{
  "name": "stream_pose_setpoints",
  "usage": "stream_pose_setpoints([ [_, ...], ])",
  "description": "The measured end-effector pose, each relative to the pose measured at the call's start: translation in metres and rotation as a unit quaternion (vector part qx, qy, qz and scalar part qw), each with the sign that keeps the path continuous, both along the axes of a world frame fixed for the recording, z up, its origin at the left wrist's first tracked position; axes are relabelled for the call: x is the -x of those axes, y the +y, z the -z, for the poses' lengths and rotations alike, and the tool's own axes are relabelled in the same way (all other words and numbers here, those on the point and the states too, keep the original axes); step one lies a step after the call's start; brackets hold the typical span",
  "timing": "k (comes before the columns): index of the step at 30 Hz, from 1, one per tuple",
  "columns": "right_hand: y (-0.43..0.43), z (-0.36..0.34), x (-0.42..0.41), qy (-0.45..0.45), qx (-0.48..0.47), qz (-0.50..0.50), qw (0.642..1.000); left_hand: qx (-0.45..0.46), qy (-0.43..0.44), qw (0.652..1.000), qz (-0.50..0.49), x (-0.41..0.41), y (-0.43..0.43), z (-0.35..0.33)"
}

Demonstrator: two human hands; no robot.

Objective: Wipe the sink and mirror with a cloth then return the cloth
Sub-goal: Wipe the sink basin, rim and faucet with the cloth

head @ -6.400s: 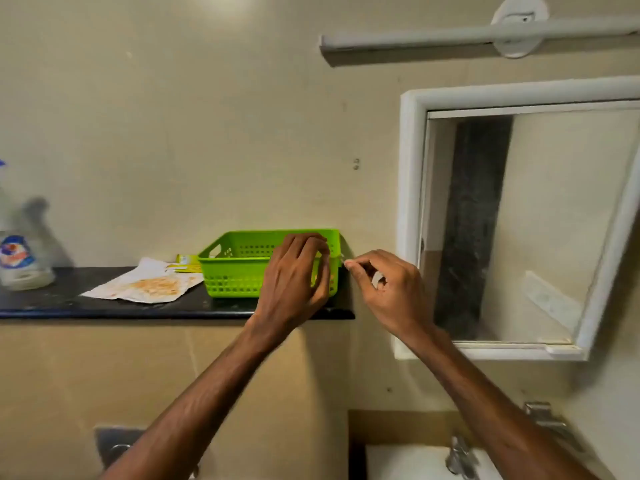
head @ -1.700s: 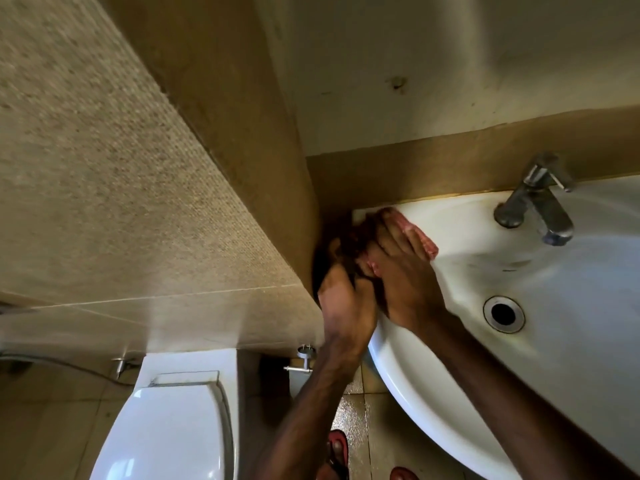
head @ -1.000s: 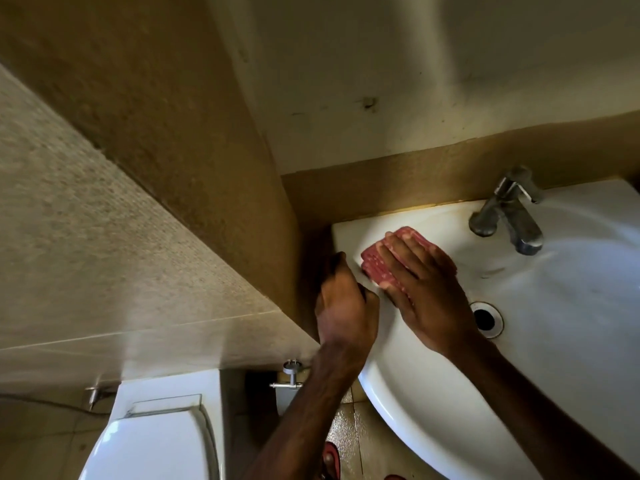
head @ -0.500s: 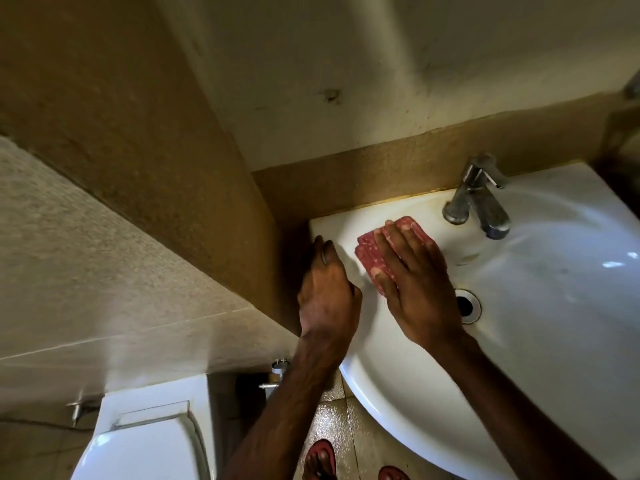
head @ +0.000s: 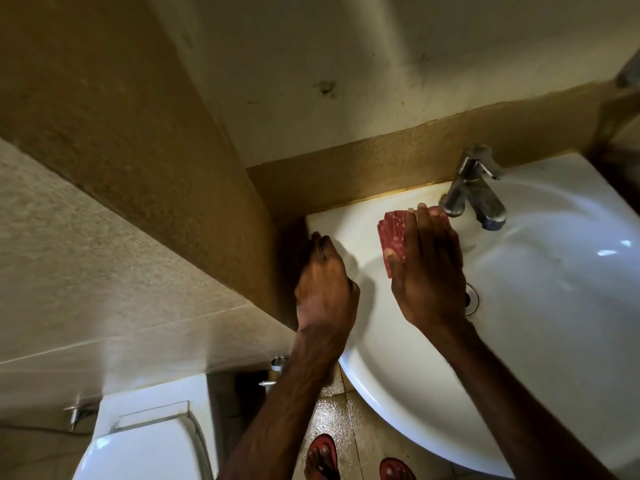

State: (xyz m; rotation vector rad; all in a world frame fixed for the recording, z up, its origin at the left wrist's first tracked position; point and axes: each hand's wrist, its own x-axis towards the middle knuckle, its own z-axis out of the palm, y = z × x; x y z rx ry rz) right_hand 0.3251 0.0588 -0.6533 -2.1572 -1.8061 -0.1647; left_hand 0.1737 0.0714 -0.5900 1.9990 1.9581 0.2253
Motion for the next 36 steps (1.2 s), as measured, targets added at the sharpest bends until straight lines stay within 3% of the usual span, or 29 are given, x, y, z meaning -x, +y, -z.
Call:
stream_pose_setpoints([
  [8, 0.061, -0.006, 0.004, 0.052, 0.029, 0.078, 0.995, -0.014, 0.015, 1.0, 0.01, -0.008, -0.002, 0.003],
  [12, 0.049, -0.008, -0.004, 0.075, -0.016, 0.065, 0.995, -0.015, 0.026, 0.999, 0.01, -0.013, -0.001, -0.001],
  [18, 0.038, 0.003, -0.022, 0.013, -0.044, 0.046, 0.998, -0.014, 0.021, 1.0, 0.013, -0.018, -0.001, -0.003],
  [22, 0.037, 0.001, -0.013, 0.043, -0.05, 0.066, 0.996, -0.016, -0.009, 1.0, 0.007, -0.019, 0.002, -0.007],
  [26, 0.007, 0.011, 0.01, 0.077, -0.066, -0.035, 0.994, 0.001, -0.043, 0.999, 0.009, -0.019, 0.01, -0.014],
  [30, -0.003, 0.018, -0.016, 0.026, -0.071, -0.141, 0.987, 0.023, -0.075, 0.997, 0.003, -0.022, 0.012, -0.023],
  [33, -0.002, 0.015, -0.05, 0.008, -0.132, -0.105, 0.986, 0.035, -0.074, 0.997, 0.004, -0.025, 0.012, -0.025],
  [36, -0.005, 0.014, -0.062, 0.041, -0.118, -0.003, 0.992, 0.038, -0.086, 0.996, 0.001, -0.027, 0.013, -0.024],
])
